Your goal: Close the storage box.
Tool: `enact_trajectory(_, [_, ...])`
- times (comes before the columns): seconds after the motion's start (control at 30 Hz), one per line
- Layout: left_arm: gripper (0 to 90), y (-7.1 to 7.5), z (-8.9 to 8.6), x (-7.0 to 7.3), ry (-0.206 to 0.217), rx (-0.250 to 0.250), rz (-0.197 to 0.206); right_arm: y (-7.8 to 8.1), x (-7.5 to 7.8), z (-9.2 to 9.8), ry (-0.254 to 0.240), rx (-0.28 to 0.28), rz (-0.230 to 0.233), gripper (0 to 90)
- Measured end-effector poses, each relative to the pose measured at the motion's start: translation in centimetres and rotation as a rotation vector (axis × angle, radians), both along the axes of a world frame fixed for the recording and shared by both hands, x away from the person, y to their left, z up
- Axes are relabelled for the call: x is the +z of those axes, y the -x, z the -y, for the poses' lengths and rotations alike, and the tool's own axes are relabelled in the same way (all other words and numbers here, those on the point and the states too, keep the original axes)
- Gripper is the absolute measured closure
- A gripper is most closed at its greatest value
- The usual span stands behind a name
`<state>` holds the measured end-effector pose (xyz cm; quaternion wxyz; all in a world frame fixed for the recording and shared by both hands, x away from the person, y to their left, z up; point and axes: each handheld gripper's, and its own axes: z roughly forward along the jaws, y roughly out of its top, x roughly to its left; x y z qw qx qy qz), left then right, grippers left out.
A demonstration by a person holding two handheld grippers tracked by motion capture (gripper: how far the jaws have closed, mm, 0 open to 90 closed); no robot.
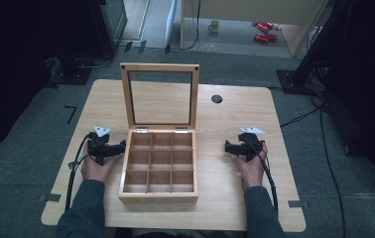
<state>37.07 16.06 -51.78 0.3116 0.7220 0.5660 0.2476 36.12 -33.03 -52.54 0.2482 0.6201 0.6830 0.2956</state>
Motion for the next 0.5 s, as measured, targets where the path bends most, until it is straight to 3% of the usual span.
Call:
enact_trajectory(0.4, [17.6,-0.07,-0.42,0.1,-0.002,-0.013,0.0,-0.09,-0.02,-0.16,0.001,0.002,-0.001,0.0])
enact_trajectory(0.47, [22.6,-0.05,-0.57,0.26,-0.002,-0.004,-0.009,-0.07,0.02,-0.17,0.0,0.003,-0.004,1.5])
enact_trajectory(0.5, [22.6,-0.03,-0.72,0.32,-0.006,-0.009,-0.014,0.05,0.35,-0.29,0.003,0.017,-0.017,9.0])
